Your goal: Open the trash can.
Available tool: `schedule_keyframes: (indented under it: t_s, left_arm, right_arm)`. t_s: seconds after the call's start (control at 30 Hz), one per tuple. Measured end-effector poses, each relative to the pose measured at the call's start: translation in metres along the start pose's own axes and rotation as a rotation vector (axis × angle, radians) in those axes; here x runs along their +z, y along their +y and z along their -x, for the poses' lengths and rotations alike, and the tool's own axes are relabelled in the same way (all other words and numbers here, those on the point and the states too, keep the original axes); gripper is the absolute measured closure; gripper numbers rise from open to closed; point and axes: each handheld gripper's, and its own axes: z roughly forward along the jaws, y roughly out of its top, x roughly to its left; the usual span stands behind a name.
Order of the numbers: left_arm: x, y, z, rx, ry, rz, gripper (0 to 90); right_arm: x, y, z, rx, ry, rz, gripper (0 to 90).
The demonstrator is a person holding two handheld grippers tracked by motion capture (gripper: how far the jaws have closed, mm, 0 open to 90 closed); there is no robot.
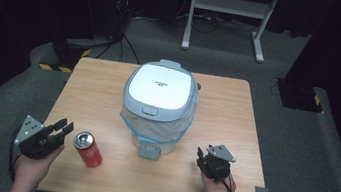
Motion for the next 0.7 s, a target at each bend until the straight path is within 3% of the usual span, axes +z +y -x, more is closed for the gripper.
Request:
schedule_keyframes:
  t_s: [0.23,0.33,0.53,0.7]
  left_arm:
    - [-0.013,0.002,0.007,-0.001,-0.018,0.026,48.5]
    - [-0.017,0.006,0.010,-0.028,-0.069,0.061,43.1]
    - [-0.008,0.009,0.022,-0.007,-0.140,0.023,25.3]
    - [-0.001,0.009,0.034,0.034,-0.166,-0.007,19.4]
  right_arm:
    - [0.000,0.000,-0.001,-0.003,-0.004,0.002,56.1]
    - [0.000,0.000,0.000,0.004,-0.004,0.002,56.1]
    - [0.000,-0.001,0.002,0.005,-0.003,0.005,56.1]
    - [0.000,-0.001,0.005,0.009,-0.006,0.006,55.9]
